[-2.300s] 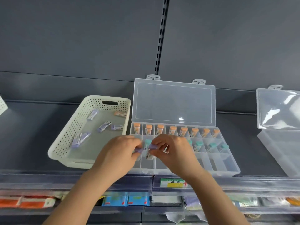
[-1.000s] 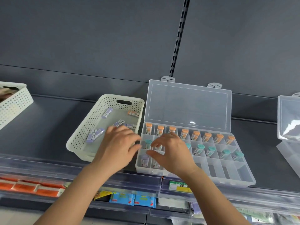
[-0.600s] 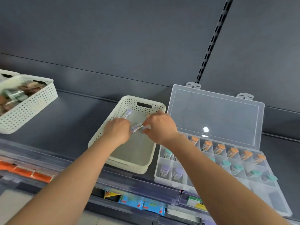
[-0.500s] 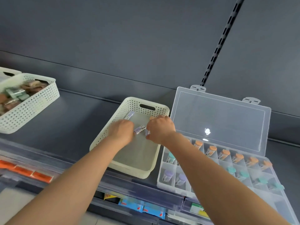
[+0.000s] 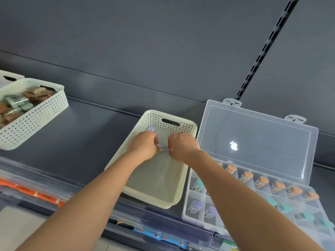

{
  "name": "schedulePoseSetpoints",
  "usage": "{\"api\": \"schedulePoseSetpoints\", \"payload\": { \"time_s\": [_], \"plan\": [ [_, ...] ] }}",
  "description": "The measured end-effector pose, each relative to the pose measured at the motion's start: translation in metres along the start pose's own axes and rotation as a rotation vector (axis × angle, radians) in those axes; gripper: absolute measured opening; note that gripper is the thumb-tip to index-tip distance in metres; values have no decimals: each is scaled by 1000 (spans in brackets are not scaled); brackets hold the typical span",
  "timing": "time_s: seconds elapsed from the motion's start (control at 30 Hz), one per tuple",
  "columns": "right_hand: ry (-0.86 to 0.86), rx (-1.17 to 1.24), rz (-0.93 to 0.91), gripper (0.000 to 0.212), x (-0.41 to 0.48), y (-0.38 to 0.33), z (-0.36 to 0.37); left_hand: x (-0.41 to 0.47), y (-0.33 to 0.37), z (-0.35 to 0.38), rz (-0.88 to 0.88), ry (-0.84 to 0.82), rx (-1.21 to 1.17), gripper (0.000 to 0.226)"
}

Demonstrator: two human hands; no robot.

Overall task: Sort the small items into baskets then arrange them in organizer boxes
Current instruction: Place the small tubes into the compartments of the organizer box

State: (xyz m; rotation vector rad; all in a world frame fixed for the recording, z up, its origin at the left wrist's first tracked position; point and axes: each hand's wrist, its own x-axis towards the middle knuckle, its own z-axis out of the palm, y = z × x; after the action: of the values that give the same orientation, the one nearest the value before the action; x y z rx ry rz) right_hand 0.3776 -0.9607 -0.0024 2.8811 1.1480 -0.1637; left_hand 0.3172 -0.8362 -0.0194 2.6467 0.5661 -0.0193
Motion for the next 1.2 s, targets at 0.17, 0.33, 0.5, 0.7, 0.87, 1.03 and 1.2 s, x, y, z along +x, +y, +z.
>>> {"api": "schedulePoseSetpoints", "payload": {
  "time_s": [0.17, 0.33, 0.5, 0.7, 0.87, 1.03, 1.2],
  "plan": [
    [240, 421, 40, 27, -30, 5, -20, -21, 11, -26, 87, 268, -267, 13],
    [535, 681, 105, 10, -92, 33, -38, -65, 47, -43, 327, 394, -412, 11],
    [567, 754, 115, 10, -158, 68, -36, -109, 91, -27, 462, 253, -453, 14],
    [473, 679, 134, 6, -214, 99, -20, -141, 129, 8, 610, 96, -355, 14],
    [418, 564, 157, 6, -240, 110, -5, -151, 143, 38, 651, 65, -185, 11],
    [409, 493, 174, 9, -251, 113, 10, -154, 146, 57, 691, 117, -46, 10],
    [387, 394, 181, 13, -251, 112, 26, -155, 144, 68, 691, 121, 42, 8]
  ]
}}
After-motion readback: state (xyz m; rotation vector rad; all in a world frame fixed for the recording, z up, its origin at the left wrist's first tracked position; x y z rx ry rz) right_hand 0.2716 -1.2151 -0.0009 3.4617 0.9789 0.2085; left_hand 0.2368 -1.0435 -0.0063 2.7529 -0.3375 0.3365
